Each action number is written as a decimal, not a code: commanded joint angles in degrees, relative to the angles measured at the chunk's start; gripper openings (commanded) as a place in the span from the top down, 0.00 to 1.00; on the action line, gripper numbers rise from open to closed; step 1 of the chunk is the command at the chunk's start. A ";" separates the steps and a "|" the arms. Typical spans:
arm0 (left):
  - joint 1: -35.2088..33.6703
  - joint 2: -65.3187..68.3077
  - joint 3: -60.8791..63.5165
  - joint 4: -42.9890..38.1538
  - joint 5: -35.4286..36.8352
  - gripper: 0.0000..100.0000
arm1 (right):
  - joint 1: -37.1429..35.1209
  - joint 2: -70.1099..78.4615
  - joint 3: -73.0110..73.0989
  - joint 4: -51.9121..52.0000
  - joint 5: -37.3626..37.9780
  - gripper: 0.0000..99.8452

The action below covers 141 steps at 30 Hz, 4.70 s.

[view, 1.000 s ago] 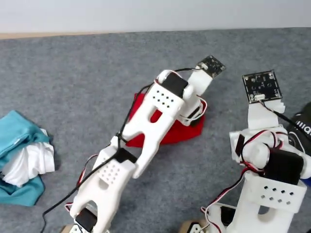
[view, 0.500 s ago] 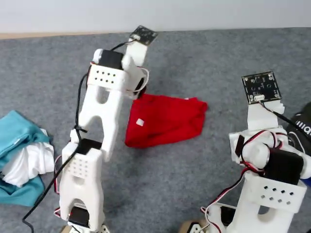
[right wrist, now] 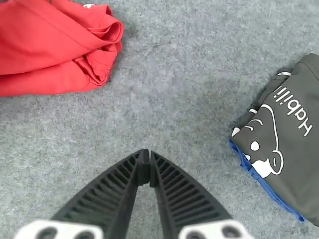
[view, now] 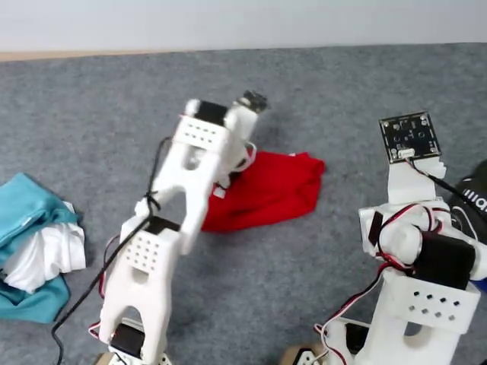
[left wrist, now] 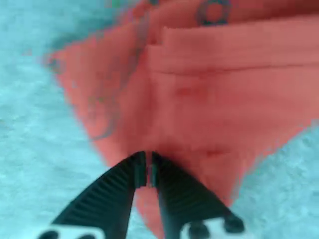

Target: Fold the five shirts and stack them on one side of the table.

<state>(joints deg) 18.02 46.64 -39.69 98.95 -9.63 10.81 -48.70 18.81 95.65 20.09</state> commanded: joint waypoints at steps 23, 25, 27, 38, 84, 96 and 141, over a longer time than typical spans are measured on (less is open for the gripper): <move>12.40 -26.73 20.79 0.09 6.59 0.99 | 0.40 -0.22 0.62 -2.68 0.53 0.99; 6.86 -26.73 17.54 0.18 6.51 0.99 | 0.40 -0.22 0.62 -2.68 0.53 0.99; 1.76 -26.55 13.85 0.09 6.33 0.99 | 0.40 -0.22 0.62 -2.68 0.53 0.99; -2.29 -19.08 12.79 -12.31 3.25 0.99 | 0.31 -0.22 0.62 -2.51 0.26 0.99; 3.16 -13.63 11.82 -10.20 3.69 0.99 | 0.31 -0.13 0.70 -3.91 0.53 0.99; 13.98 -5.89 11.91 -4.48 7.30 0.99 | 0.57 -0.22 0.70 -3.38 0.53 0.99; -19.87 -65.41 32.48 1.49 8.79 0.99 | -16.84 19.03 5.27 -15.34 -16.44 0.99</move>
<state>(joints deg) 1.58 -11.38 -10.33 99.21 -0.92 -2.11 -31.21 26.37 83.96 8.31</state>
